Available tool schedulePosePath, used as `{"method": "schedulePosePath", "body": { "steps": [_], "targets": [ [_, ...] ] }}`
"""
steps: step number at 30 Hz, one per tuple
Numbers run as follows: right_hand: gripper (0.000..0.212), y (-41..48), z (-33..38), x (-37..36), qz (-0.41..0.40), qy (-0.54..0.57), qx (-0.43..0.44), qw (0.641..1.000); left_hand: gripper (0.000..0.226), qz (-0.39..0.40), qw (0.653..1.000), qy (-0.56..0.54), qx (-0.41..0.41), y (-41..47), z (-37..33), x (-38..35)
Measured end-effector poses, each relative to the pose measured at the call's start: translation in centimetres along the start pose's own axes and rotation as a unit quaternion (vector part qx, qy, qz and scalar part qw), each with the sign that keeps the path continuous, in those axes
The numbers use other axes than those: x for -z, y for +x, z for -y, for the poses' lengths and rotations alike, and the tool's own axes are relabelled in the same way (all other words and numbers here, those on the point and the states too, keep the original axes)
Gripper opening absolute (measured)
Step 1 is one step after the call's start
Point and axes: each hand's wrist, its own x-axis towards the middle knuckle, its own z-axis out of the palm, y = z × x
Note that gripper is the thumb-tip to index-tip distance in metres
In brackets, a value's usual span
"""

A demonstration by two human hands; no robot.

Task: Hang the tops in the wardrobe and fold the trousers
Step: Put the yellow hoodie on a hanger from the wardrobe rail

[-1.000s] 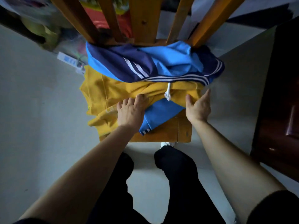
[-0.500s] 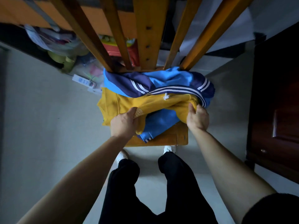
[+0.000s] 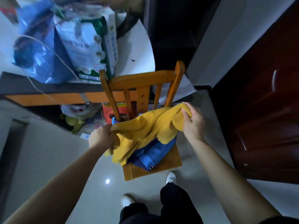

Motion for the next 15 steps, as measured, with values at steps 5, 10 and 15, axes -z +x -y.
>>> {"method": "schedulePosePath", "body": {
  "steps": [5, 10, 15],
  "targets": [
    [0.028, -1.9, 9.9, 4.5, 0.031, -0.015, 0.184, 0.982, 0.025, -0.045, 0.997, -0.008, -0.062, -0.9, -0.4, 5.3],
    [0.025, -2.7, 18.8, 7.9, 0.017, 0.124, 0.107, 0.986, 0.078, -0.002, 0.990, 0.039, -0.135, -3.7, -3.4, 9.4],
    [0.023, -2.8, 25.0, 10.1, 0.079, 0.304, -0.038, 0.949, 0.115, 0.005, 0.959, -0.140, -0.247, -9.4, -6.6, 11.0]
  ]
}}
